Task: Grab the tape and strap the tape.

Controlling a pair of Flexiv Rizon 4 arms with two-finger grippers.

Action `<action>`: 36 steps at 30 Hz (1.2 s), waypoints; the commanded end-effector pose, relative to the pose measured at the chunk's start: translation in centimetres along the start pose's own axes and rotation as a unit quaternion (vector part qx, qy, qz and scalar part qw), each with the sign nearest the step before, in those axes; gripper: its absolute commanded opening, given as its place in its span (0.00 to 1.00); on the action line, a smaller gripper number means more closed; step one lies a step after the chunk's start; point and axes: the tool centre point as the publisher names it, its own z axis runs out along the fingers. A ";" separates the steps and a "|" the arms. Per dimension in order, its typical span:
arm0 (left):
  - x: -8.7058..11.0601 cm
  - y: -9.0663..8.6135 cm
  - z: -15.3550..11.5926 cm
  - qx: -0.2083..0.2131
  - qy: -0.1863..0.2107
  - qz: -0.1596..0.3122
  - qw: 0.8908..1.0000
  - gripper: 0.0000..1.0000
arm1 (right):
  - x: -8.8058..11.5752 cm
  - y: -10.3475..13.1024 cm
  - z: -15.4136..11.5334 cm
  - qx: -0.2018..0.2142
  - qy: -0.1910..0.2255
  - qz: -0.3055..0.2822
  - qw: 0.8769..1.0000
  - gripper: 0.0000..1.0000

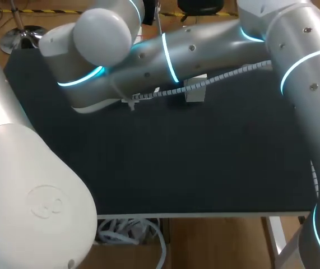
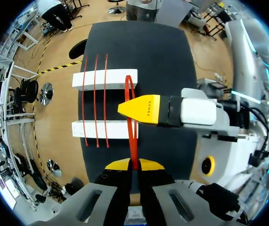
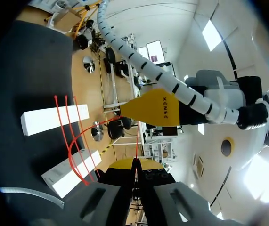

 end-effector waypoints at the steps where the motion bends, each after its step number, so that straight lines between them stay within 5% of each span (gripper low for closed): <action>1: 0.0 0.0 -0.1 -0.001 0.001 0.000 1.000 0.00 | 0.0 0.5 -0.1 0.003 0.002 -0.003 1.000 0.00; 36: 0.0 0.0 -0.1 -0.001 0.001 0.000 1.000 0.00 | 0.3 1.5 -0.3 -0.007 0.004 -0.021 1.000 0.00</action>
